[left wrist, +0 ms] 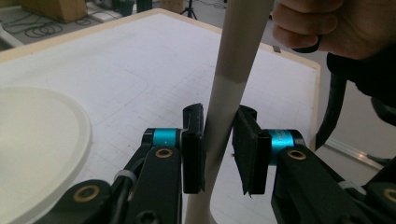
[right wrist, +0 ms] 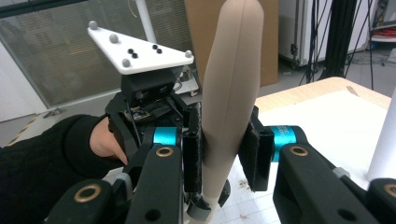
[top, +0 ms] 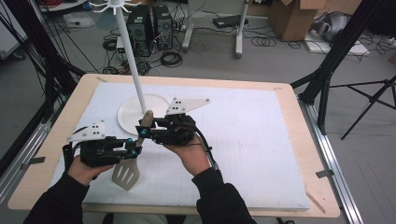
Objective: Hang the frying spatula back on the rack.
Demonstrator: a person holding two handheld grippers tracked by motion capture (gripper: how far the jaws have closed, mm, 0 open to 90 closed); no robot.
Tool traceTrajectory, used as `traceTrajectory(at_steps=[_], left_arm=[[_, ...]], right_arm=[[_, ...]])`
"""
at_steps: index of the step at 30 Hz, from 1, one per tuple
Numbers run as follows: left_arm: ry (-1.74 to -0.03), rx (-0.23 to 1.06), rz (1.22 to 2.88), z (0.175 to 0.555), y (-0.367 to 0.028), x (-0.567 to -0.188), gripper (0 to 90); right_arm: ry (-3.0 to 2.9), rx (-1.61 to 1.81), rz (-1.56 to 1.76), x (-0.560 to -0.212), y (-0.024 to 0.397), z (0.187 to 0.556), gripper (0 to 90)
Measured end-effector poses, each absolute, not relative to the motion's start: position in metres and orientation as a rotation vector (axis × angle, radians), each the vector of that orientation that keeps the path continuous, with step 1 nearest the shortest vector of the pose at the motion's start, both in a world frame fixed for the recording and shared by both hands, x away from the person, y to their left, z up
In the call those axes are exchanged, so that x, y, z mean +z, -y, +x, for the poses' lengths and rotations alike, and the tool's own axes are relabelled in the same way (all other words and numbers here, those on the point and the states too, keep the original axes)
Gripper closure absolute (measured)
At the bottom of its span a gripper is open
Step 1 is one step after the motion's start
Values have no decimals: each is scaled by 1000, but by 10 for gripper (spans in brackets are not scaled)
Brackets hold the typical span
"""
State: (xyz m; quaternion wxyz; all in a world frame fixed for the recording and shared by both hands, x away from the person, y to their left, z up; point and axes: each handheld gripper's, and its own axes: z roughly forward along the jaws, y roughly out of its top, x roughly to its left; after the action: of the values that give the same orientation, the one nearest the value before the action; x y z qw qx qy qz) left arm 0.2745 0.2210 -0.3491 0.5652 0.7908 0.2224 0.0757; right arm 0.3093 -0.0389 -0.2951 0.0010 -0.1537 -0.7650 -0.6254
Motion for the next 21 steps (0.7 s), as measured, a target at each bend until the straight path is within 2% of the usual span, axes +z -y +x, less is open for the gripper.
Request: traceTrajectory(at_steps=[2,3,5,6,9,17,21], left_arm=[[-511,199,1868,273,-221,-348,748],[-508,205,1878,273,-220,-348,754],[-546,174,1869,274,-221,-350,774],[-550,184,1858,274,-222,-350,775],[-568,227,1849,273,-224,-349,776],[-601,276,1788,270,-230,-344,776],[-622,291,1731,270,-233,-343,776]], right_arm=[[2408,-1971,-474,-295,39,309,718],[2413,-1974,-471,-295,39,309,685],[2430,-2031,-511,-293,40,307,479],[2437,-2049,-541,-292,42,306,414],[2443,-2089,-580,-290,50,304,334],[2555,-2069,-681,-303,89,292,297],[2647,-2005,-772,-322,118,286,290]])
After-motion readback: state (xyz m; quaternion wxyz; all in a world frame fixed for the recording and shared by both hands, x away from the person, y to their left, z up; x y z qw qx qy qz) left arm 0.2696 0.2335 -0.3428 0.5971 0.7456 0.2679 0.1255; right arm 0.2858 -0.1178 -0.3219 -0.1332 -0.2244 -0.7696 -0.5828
